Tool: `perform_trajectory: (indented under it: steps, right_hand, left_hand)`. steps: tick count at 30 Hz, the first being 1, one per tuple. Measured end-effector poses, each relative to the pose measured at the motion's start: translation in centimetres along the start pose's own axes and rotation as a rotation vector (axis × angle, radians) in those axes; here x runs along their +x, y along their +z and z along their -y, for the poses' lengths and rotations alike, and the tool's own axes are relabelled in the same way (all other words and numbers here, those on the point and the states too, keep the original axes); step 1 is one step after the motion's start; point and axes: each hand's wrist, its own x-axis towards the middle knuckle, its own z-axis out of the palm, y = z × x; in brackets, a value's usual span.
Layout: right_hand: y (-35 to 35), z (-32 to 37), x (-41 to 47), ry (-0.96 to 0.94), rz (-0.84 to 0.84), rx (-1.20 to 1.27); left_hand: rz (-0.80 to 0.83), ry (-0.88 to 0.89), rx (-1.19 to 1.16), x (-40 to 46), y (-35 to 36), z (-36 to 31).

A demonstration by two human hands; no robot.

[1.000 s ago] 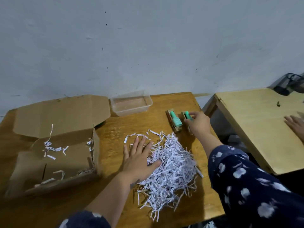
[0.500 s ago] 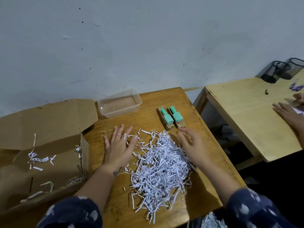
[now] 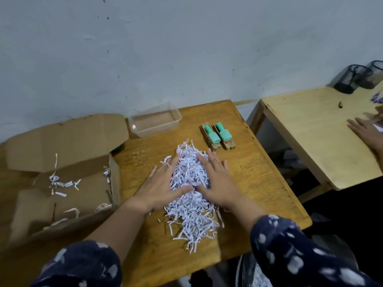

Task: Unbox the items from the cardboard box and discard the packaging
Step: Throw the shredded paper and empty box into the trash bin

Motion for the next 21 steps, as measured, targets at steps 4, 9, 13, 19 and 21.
perform_trajectory:
  steps: [4,9,13,19,21]
  right_hand:
    - [0.1,1.0,2.0,-0.066,0.044,0.000]
    - [0.4,1.7,3.1,-0.066,0.049,-0.048]
    - [0.2,2.2,3.1,-0.087,0.031,0.006]
    - [-2.5,1.9,1.6,-0.071,0.122,0.115]
    - [-3.8,1.8,1.0,-0.038,0.205,0.169]
  left_hand:
    - [0.089,-0.042,0.106,-2.9,0.5,-0.3]
    - [0.060,-0.126,0.178,-4.4,3.3,-1.9]
    - [-0.091,-0.225,0.075,-4.0,4.5,-2.7]
    - [-0.205,-0.155,0.104,-1.2,2.0,-1.4]
    - [-0.147,-0.053,0.120,-0.1,1.0,-0.9]
